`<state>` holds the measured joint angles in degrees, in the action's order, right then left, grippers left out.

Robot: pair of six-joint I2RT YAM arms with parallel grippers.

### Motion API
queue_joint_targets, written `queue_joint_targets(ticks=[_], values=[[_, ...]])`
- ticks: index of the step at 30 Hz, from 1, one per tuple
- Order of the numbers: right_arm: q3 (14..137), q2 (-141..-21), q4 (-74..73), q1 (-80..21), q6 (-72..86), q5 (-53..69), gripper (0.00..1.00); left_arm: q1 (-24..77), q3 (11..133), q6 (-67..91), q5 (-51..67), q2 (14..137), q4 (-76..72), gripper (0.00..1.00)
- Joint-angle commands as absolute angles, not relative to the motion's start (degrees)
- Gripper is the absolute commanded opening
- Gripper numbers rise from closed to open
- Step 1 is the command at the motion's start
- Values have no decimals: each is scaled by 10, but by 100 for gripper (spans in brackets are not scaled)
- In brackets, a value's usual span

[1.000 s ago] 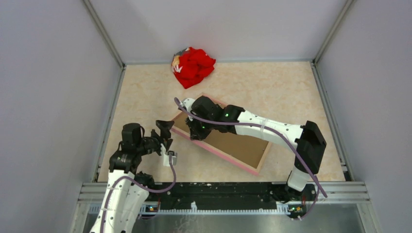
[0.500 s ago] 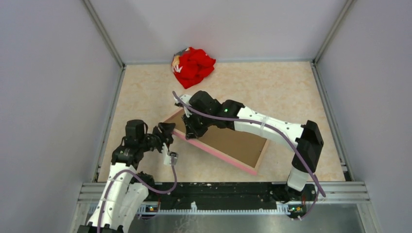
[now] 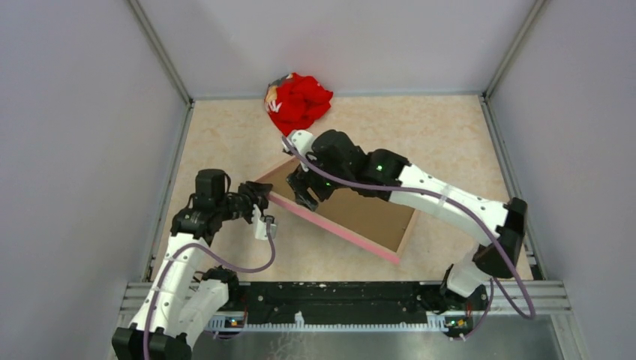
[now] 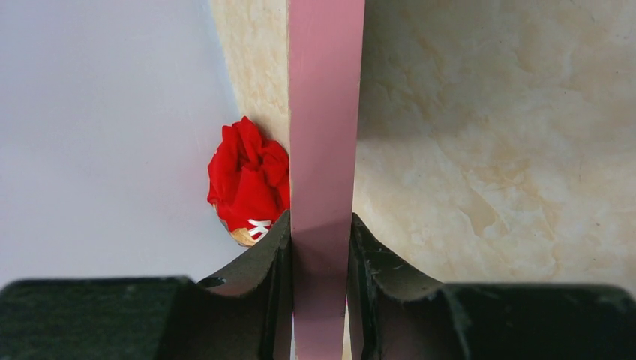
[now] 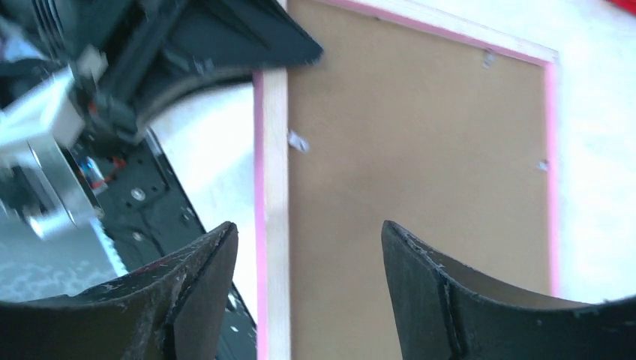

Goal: Put the photo into the frame
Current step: Turn over the photo frame at the center of the board.

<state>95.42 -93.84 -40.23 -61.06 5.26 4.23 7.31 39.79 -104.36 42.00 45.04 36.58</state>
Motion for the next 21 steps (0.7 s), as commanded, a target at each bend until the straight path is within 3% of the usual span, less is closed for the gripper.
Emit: queue_joint_targets(ticks=[1, 11, 18, 21], values=[[889, -845, -439, -628, -27, -51, 71, 74, 449, -964, 459, 463, 370, 20], [766, -764, -459, -683, -54, -161, 79, 74, 474, -937, 461, 479, 379, 20], [745, -791, -453, -707, -80, -234, 79, 75, 479, -934, 459, 478, 387, 20], [738, -803, -434, -711, -95, -271, 73, 75, 482, -928, 460, 476, 387, 19]])
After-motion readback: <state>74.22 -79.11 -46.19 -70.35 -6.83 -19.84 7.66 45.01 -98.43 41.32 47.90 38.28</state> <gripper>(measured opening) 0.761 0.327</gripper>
